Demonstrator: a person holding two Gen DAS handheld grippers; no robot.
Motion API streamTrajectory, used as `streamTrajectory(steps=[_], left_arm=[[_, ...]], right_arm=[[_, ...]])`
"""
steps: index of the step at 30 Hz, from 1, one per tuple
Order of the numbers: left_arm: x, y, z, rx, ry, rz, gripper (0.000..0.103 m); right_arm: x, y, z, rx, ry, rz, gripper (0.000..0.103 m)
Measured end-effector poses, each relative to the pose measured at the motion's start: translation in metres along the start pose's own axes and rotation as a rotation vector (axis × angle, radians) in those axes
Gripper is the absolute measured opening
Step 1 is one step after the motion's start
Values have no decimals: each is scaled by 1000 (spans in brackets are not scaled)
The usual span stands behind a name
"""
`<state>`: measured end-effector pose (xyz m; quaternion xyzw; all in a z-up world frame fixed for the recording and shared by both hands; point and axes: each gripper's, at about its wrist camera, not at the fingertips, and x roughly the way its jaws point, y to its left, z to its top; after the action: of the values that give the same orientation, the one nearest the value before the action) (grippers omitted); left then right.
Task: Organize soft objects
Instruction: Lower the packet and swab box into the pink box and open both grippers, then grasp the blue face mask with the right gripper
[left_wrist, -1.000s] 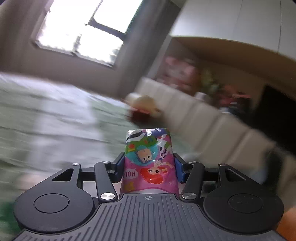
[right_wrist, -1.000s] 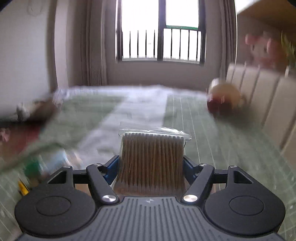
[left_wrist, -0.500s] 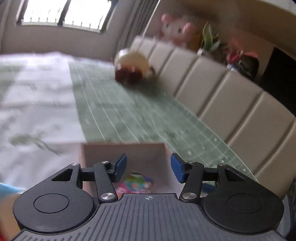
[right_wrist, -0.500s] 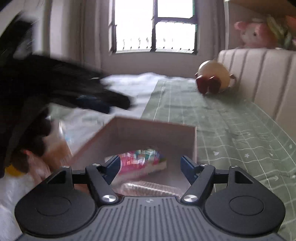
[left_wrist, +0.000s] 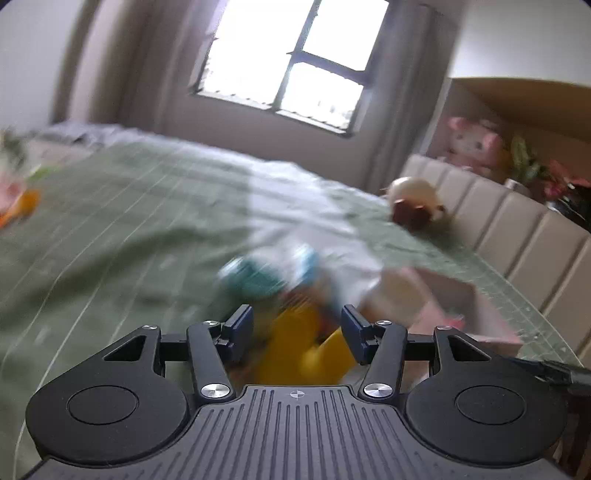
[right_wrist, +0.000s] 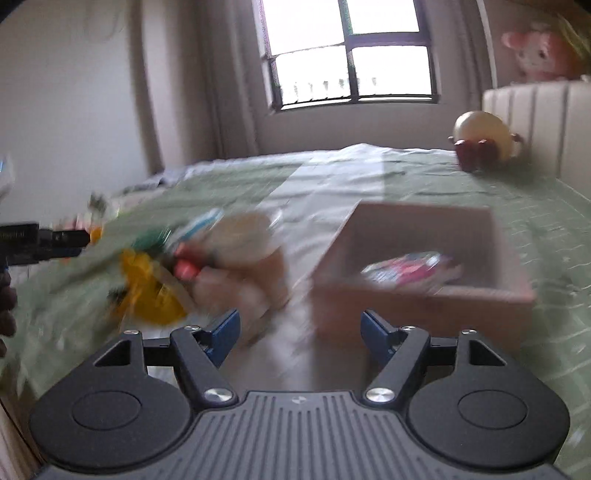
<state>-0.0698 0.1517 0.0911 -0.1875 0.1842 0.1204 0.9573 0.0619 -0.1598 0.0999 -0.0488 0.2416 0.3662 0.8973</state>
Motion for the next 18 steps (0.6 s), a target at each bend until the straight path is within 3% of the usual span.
streamTrajectory(steps=[3, 10, 16, 18], left_arm=[[-10, 31, -24, -40, 22, 22, 57], [6, 31, -47, 1, 50, -2, 57], [-1, 30, -59, -21, 47, -26, 57], [-6, 30, -61, -18, 46, -41, 57]], right_arm=[[-4, 35, -21, -74, -9, -6, 73], [1, 77, -29, -135, 88, 97, 73], [16, 153, -31, -433, 67, 52, 71], [34, 169, -37, -492, 110, 9, 62]])
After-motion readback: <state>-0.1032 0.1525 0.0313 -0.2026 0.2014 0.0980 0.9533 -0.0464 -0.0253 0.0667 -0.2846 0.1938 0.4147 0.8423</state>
